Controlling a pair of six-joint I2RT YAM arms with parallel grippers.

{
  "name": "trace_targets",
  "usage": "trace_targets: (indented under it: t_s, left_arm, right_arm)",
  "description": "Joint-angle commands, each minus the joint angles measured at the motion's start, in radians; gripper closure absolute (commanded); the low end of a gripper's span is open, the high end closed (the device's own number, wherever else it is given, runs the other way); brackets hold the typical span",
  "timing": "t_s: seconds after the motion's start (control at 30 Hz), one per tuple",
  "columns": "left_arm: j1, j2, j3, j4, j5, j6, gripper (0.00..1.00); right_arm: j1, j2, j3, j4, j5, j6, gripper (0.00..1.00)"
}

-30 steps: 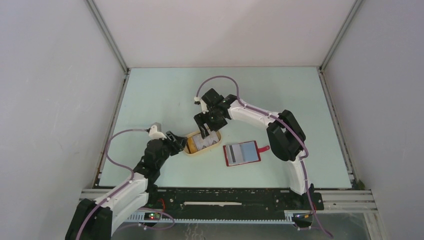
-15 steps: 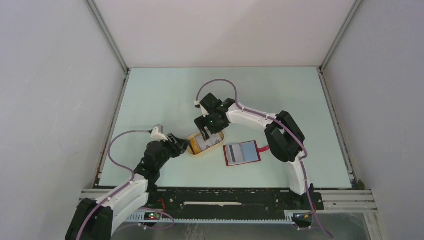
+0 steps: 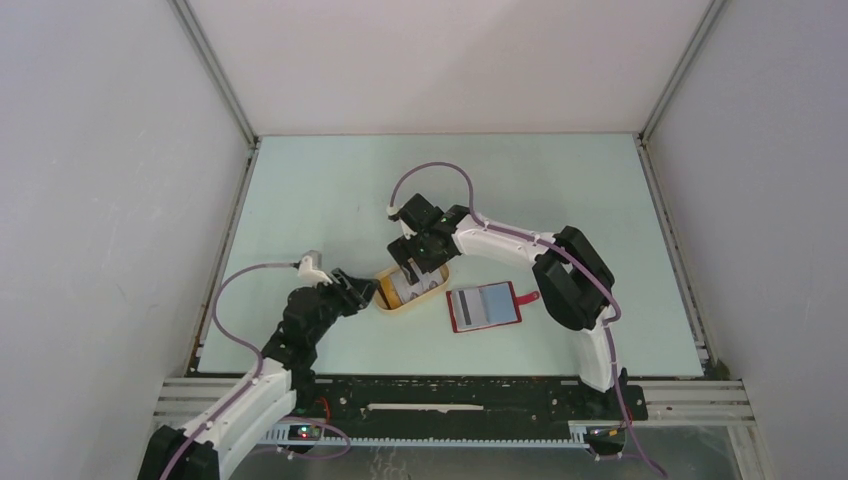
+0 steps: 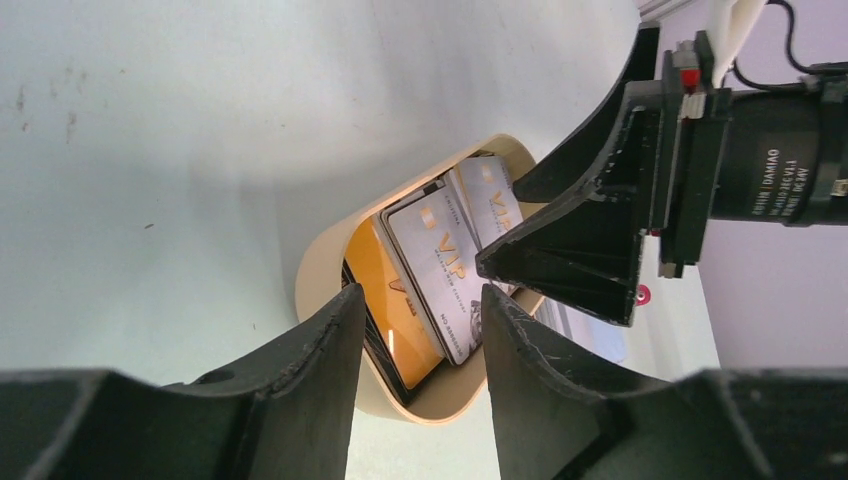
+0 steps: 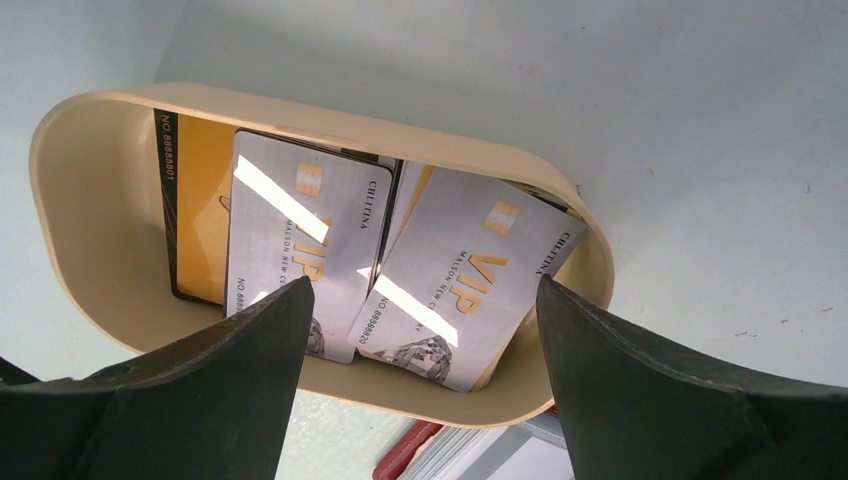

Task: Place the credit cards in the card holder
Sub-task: Pick up the credit card from the storage box.

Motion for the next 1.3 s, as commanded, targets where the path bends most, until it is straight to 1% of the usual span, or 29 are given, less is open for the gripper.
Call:
trace_targets:
  t_s: [0.0,0.13,0.33,0.47,0.7,0.83,1.03,1.17,1.27]
  left_arm:
    - [-0.002,-0.074,0.006,-0.073,-0.006,0.016,0.48]
    - [-0.002,-0.112,0.012,-0.088,0.015,0.015,0.48]
    - [-0.014,-0.115,0.019,-0.048,0.051,0.002,0.48]
    - [-0.039,-0.100,0.025,-0.021,0.048,-0.002,0.48]
    - [-0.101,-0.067,0.033,0.022,0.009,-0.001,0.48]
    - [-0.121,-0.053,0.031,0.040,-0.005,-0.001,0.48]
    - [-0.133,-0.022,0.030,0.066,-0.006,0.004,0.48]
    - [-0.143,-0.002,0.030,0.089,-0.007,0.002,0.48]
    - [-0.147,0.004,0.030,0.094,-0.010,0.002,0.48]
  right_arm:
    - [0.005,-0.046,-0.004,0.028,0.024,0.011,0.10]
    - [0.000,-0.043,-0.004,0.031,0.024,0.015,0.14]
    - [-0.001,-0.066,-0.004,0.042,0.058,0.008,0.27]
    - [0.001,-0.077,0.002,0.042,0.074,-0.004,0.27]
    - [0.001,-0.064,-0.010,0.048,0.097,0.000,0.21]
    - [0.000,-0.044,-0.010,0.051,0.103,0.011,0.19]
    - [-0.002,-0.028,-0.013,0.053,0.102,0.024,0.20]
    - [-0.004,-0.013,-0.011,0.051,0.089,0.028,0.22]
    - [-0.010,-0.005,-0.009,0.050,0.070,0.038,0.22]
